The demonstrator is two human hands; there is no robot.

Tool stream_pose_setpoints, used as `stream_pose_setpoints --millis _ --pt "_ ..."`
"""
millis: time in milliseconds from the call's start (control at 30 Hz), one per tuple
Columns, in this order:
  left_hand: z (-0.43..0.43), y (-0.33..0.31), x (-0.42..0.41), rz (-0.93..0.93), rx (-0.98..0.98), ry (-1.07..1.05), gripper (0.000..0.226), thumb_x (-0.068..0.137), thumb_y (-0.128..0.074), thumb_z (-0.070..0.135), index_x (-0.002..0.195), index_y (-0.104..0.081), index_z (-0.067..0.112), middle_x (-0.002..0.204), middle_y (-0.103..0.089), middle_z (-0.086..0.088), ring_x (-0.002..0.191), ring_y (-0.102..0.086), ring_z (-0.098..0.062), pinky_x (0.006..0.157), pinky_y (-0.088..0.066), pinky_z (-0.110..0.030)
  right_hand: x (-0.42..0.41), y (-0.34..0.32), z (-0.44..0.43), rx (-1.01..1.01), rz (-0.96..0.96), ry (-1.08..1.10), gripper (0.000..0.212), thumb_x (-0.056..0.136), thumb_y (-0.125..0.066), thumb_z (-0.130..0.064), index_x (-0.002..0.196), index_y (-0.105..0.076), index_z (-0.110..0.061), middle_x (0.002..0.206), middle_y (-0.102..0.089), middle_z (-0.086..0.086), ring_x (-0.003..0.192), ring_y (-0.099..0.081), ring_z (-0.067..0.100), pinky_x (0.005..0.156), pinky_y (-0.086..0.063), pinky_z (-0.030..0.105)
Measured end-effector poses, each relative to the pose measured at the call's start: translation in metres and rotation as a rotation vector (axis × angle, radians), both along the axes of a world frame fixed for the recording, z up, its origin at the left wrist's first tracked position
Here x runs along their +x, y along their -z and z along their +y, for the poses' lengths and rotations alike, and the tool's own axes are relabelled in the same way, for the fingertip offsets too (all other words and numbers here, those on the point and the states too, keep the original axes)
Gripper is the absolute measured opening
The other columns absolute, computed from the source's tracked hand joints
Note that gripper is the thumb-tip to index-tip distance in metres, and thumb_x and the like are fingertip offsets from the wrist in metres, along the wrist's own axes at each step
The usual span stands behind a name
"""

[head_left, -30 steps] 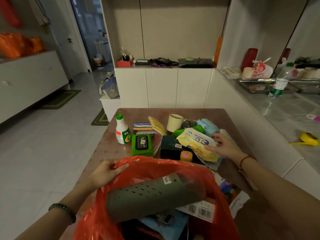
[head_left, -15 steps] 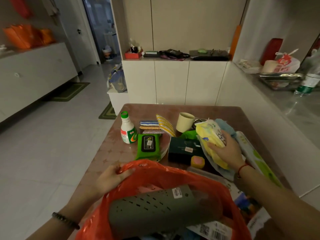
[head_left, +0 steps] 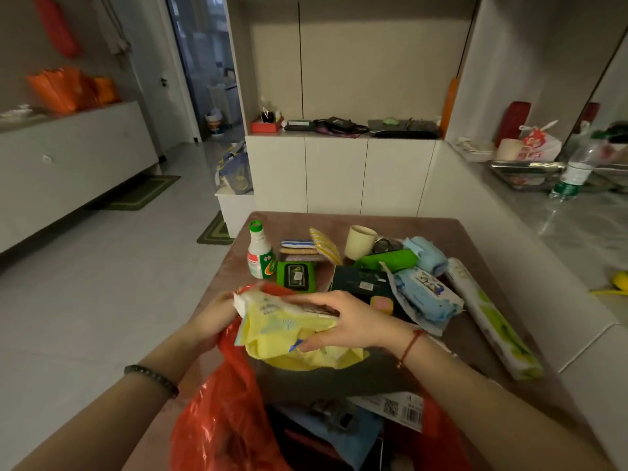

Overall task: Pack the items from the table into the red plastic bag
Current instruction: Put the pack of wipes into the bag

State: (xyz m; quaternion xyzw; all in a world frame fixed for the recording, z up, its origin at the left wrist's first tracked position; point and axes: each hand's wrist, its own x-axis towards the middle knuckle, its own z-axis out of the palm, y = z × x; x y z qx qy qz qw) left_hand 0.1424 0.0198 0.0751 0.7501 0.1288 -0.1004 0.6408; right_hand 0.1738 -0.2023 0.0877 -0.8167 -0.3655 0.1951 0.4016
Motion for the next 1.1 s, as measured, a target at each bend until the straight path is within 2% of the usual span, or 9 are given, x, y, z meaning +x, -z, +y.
stream_pose_setpoints --millis 100,233,433,600,700,833,900,1033,1100 --pt "0.012 -0.008 0.0 0.057 -0.04 0.026 0.047 0.065 -0.067 0.046 0.093 -0.069 0.009 0.085 -0.076 -0.01 0.07 -0.072 -0.02 0.062 -0.057 -0.029 0.009 0.006 -0.001 -0.213 -0.124 0.015 0.071 0.071 -0.074 -0.042 0.134 -0.041 -0.04 0.136 -0.052 -0.011 0.123 -0.048 0.008 0.105 -0.04 0.035" --pt "0.004 -0.003 0.0 0.001 -0.117 -0.015 0.02 0.085 -0.06 0.028 0.09 -0.066 0.01 0.072 -0.076 -0.005 0.062 -0.072 -0.017 0.052 -0.057 -0.024 0.006 0.013 0.014 -0.487 -0.481 0.02 0.07 0.078 -0.06 -0.053 0.139 -0.028 -0.044 0.136 -0.05 0.003 0.124 -0.044 0.026 0.103 -0.036 0.044" --pt "0.007 0.001 0.009 -0.142 -0.209 -0.121 0.01 0.086 -0.06 0.019 0.084 -0.068 0.014 0.076 -0.074 -0.007 0.063 -0.072 -0.017 0.053 -0.057 -0.024 -0.003 0.017 0.031 -0.688 -0.643 0.029 0.071 0.081 -0.053 -0.056 0.142 -0.023 -0.035 0.136 -0.045 0.009 0.121 -0.042 0.031 0.095 -0.038 0.046" --pt "0.004 -0.016 0.014 -0.249 -0.314 -0.059 0.02 0.072 -0.067 0.032 0.084 -0.07 0.016 0.072 -0.073 -0.004 0.061 -0.069 -0.014 0.061 -0.059 -0.026 -0.013 0.015 0.039 -0.486 -0.49 -0.17 0.053 0.08 -0.056 -0.055 0.128 -0.046 -0.034 0.123 -0.061 0.004 0.112 -0.055 0.031 0.089 -0.047 0.045" --pt "-0.005 -0.028 0.009 -0.255 -0.308 0.065 0.047 0.047 -0.083 0.047 0.08 -0.071 0.016 0.071 -0.073 -0.004 0.059 -0.069 -0.013 0.055 -0.057 -0.023 -0.005 0.026 0.047 -0.45 -0.414 0.051 0.043 0.082 -0.056 -0.052 0.11 -0.058 -0.02 0.112 -0.064 0.006 0.106 -0.058 0.028 0.079 -0.048 0.038" --pt "-0.01 -0.029 -0.004 -0.199 -0.336 0.092 0.043 0.053 -0.079 0.039 0.082 -0.067 0.01 0.063 -0.071 -0.003 0.051 -0.067 -0.01 0.046 -0.052 -0.018 -0.012 0.039 0.041 -0.45 -0.33 0.041 0.042 0.087 -0.053 -0.044 0.123 -0.051 -0.023 0.127 -0.054 0.007 0.121 -0.048 0.025 0.099 -0.041 0.04" --pt "-0.002 -0.027 -0.01 -0.168 -0.34 0.085 0.049 0.042 -0.085 0.041 0.076 -0.067 0.012 0.059 -0.07 -0.003 0.047 -0.066 -0.011 0.043 -0.051 -0.017 -0.018 0.03 0.022 -0.259 -0.181 -0.025 0.035 0.088 -0.056 -0.034 0.121 -0.056 -0.022 0.126 -0.059 0.001 0.119 -0.051 0.014 0.103 -0.038 0.031" --pt "0.013 -0.017 -0.015 -0.101 -0.274 0.082 0.068 0.025 -0.088 0.054 0.076 -0.069 0.013 0.068 -0.073 -0.011 0.056 -0.07 -0.019 0.052 -0.057 -0.026 0.002 0.004 -0.038 0.456 -0.005 0.542 0.018 0.085 -0.061 -0.009 0.093 -0.064 -0.025 0.081 -0.07 -0.006 0.066 -0.067 0.008 0.069 -0.057 0.033" --pt "0.014 -0.015 -0.015 -0.087 -0.264 0.076 0.058 0.035 -0.087 0.053 0.072 -0.069 0.012 0.065 -0.07 -0.012 0.052 -0.068 -0.017 0.05 -0.057 -0.025 0.025 0.012 -0.07 0.354 -0.133 0.841 0.028 0.081 -0.067 -0.012 0.107 -0.059 -0.019 0.097 -0.066 -0.002 0.084 -0.064 0.008 0.082 -0.053 0.036"
